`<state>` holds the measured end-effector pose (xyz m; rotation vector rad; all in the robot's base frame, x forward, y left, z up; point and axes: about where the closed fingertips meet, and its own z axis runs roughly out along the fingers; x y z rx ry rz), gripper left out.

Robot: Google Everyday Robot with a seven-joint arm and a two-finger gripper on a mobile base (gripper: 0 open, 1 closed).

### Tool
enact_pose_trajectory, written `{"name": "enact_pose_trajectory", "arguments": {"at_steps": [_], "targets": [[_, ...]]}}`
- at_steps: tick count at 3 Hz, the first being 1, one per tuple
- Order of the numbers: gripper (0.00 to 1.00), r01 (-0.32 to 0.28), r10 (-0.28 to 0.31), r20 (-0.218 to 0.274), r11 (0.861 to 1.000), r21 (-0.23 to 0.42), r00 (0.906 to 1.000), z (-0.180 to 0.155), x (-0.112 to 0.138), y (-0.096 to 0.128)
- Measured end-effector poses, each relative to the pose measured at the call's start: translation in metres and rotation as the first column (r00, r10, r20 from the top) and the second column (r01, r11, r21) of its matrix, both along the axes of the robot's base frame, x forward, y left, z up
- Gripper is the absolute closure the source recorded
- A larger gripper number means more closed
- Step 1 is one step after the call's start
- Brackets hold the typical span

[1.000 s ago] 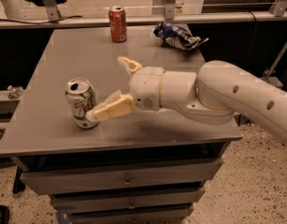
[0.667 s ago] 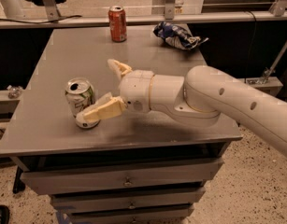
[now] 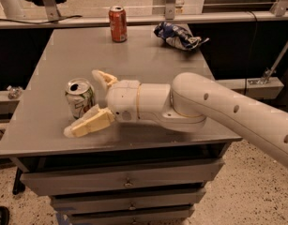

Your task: Move 7up can near blue chip bag

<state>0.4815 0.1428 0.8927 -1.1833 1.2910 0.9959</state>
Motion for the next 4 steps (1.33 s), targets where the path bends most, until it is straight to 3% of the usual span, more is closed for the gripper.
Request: {"name": "enact_pose_trajectory", "arguments": {"at_steps": [2, 4], "targets": [[0.40, -0.043, 0.043, -0.002, 0.999, 0.001, 0.9991, -0.005, -0.007, 0.014], [0.87, -0.014, 0.014, 0.002, 1.000, -0.015, 0.9999, -0.007, -0.002, -0.002]]}}
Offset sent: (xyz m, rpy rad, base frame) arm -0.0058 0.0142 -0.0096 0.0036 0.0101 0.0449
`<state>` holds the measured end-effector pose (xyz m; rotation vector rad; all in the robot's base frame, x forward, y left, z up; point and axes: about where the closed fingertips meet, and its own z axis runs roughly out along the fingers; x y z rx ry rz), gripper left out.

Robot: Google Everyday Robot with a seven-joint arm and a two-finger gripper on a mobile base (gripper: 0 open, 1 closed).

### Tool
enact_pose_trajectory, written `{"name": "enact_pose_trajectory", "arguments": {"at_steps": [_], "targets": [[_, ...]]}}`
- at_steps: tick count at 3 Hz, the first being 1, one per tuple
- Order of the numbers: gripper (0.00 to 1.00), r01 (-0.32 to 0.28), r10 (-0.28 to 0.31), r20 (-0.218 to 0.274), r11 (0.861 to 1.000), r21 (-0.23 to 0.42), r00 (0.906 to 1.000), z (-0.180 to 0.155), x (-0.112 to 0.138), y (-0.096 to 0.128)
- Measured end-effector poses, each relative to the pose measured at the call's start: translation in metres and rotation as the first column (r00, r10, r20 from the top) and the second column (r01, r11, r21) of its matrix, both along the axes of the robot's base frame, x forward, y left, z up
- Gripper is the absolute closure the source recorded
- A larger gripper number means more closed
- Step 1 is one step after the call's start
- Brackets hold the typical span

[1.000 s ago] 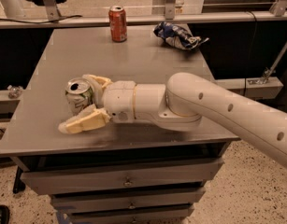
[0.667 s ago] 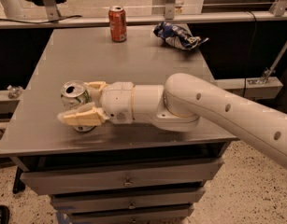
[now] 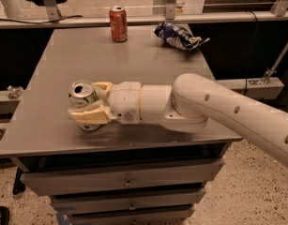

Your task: Move 7up can near blue chip bag

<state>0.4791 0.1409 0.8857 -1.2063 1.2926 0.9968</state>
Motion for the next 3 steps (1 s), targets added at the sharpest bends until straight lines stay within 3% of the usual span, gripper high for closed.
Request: {"name": "enact_pose_trajectory", "arguments": {"at_steps": [1, 2, 3], "targets": [[1.00, 0.055, -0.054, 0.032, 0.998, -0.039, 0.9980, 0.008, 0.016, -0.035], [1.00, 0.155, -0.149, 0.076, 0.984, -0.086, 0.9860, 0.026, 0.045, -0.099], [1.00, 0.154, -0.147, 0.076, 0.984, -0.086, 0.9862, 0.026, 0.044, -0.098]]}}
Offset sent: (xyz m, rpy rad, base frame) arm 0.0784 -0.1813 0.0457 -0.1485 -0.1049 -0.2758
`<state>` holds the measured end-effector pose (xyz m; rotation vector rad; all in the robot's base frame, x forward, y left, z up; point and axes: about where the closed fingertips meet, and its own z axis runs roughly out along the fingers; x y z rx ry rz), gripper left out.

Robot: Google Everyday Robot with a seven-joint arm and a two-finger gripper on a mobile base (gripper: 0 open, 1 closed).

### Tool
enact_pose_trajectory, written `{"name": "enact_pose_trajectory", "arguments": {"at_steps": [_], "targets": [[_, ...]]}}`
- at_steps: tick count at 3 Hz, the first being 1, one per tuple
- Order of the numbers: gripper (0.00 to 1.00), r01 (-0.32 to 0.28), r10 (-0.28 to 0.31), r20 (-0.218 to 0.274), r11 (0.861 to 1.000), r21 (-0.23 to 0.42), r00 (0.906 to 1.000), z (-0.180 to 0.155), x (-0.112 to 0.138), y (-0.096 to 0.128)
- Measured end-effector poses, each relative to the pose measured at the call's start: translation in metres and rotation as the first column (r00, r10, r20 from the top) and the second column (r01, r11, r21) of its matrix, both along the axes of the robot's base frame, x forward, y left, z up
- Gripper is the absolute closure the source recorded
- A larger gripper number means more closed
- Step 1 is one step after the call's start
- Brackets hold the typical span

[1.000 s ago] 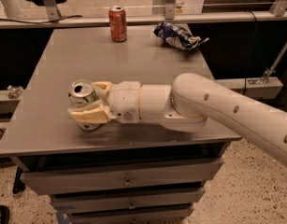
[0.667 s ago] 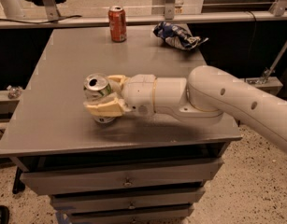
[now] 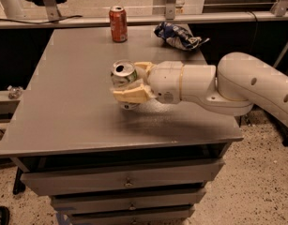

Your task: Move 7up can near blue chip bag

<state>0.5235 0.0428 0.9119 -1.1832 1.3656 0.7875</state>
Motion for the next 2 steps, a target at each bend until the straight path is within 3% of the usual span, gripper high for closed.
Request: {"name": "enact_pose_trajectory", "arguments": {"at_steps": [1, 2], "targets": [[1.00, 0.051, -0.051, 0.013, 0.998, -0.025, 0.9986, 0.002, 0.012, -0.023], [1.00, 0.165, -0.164, 0.019, 0.986, -0.010, 0.9862, 0.005, 0.037, -0.082]]}}
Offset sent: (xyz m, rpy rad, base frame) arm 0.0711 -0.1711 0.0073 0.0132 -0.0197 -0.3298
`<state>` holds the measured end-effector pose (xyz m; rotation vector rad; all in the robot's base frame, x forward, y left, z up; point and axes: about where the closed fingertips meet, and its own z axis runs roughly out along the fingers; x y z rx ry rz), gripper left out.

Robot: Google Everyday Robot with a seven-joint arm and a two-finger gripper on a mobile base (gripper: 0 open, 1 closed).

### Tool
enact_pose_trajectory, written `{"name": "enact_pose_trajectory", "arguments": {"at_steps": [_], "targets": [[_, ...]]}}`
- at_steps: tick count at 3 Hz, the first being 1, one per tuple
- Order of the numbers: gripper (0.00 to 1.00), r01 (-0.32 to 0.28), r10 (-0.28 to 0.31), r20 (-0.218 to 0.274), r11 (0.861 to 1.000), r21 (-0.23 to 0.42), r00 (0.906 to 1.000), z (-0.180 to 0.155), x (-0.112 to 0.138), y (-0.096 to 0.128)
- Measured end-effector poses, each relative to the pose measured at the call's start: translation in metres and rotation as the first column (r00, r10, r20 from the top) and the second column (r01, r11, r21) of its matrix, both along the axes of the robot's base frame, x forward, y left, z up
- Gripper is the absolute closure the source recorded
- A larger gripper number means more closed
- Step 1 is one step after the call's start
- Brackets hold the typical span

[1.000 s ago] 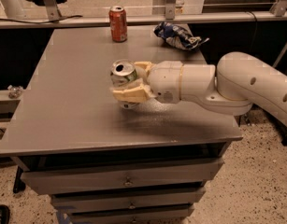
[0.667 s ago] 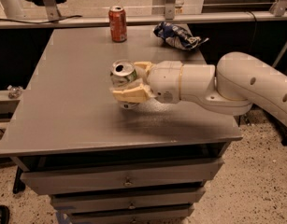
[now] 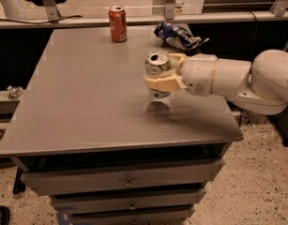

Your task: Move 7up can near blue chip bag

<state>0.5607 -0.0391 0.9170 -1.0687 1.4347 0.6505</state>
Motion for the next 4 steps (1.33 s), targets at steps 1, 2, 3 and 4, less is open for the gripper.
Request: {"name": "enact_pose_trajectory", "arguments": {"at_steps": [1, 2, 3, 4], "targets": [[1.00, 0.118, -0.118, 0.002, 0.992, 0.052, 0.9930, -0.001, 0.028, -0.067], [1.00, 0.194, -0.194, -0.004, 0.977, 0.083, 0.9810, -0.006, 0.063, -0.116], [1.00, 0.220, -0.220, -0.009, 0.973, 0.074, 0.9754, -0.004, 0.103, -0.145], [1.00, 0.224, -0.223, -0.024, 0.973, 0.048, 0.9746, -0.004, 0.143, -0.157]]}}
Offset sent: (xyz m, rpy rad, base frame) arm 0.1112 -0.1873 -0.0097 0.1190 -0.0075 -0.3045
